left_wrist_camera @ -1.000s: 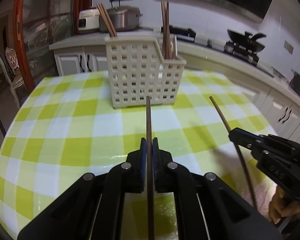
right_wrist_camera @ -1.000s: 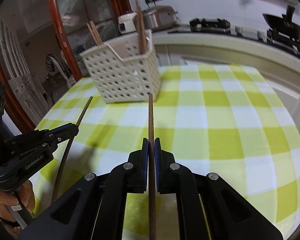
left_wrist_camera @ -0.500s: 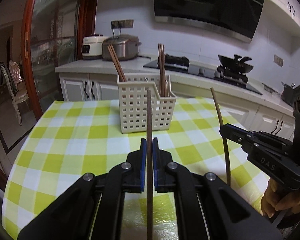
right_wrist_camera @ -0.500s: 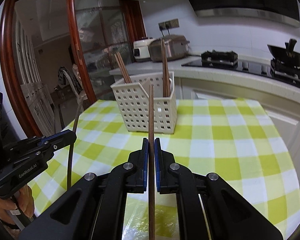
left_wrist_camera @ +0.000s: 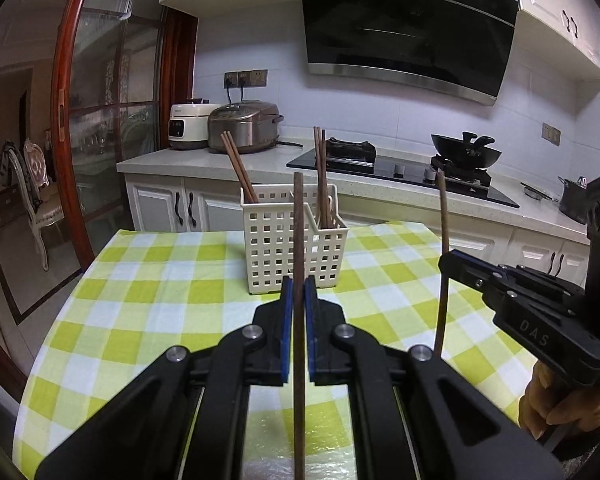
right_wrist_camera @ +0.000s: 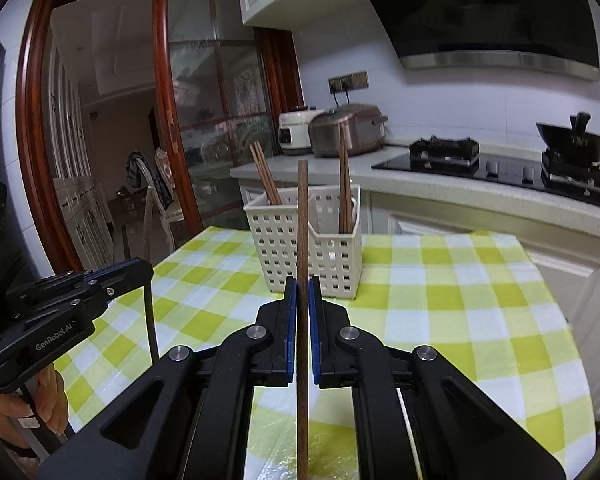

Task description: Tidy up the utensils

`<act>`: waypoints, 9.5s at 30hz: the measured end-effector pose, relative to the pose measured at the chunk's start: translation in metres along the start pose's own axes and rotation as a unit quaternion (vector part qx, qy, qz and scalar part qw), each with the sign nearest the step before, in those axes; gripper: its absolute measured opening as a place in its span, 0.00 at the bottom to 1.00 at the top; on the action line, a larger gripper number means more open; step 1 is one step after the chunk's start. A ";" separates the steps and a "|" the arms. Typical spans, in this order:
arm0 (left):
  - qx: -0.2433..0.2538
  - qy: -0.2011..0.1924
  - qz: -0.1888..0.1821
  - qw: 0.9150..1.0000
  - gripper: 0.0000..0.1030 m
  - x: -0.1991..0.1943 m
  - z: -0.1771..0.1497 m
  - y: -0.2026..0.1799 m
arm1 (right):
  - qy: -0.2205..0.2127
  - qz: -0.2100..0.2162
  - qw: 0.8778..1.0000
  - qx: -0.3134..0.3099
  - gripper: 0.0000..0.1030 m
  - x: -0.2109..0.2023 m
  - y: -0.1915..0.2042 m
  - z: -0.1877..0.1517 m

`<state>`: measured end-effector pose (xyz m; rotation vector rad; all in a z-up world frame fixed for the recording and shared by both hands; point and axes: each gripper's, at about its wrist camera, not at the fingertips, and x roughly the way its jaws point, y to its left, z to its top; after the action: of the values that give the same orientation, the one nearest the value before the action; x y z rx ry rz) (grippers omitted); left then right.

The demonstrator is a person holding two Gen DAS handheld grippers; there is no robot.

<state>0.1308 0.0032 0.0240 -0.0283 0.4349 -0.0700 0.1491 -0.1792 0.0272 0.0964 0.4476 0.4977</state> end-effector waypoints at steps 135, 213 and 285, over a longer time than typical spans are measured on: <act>-0.020 -0.141 0.159 0.977 0.96 0.042 0.164 0.076 | -0.029 -0.053 0.998 -0.002 0.77 0.085 -0.037 0.151; 0.003 -0.068 0.022 0.997 0.96 0.000 0.047 0.023 | -0.005 -0.036 0.998 -0.043 0.82 0.003 -0.005 0.057; -0.002 -0.064 0.018 0.998 0.96 0.008 0.038 0.024 | -0.002 -0.032 0.999 -0.038 0.82 0.004 0.000 0.051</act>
<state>0.1559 0.0273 0.0542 -0.0281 0.3082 -0.0317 0.1745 -0.1768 0.0721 0.0093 0.4252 0.4508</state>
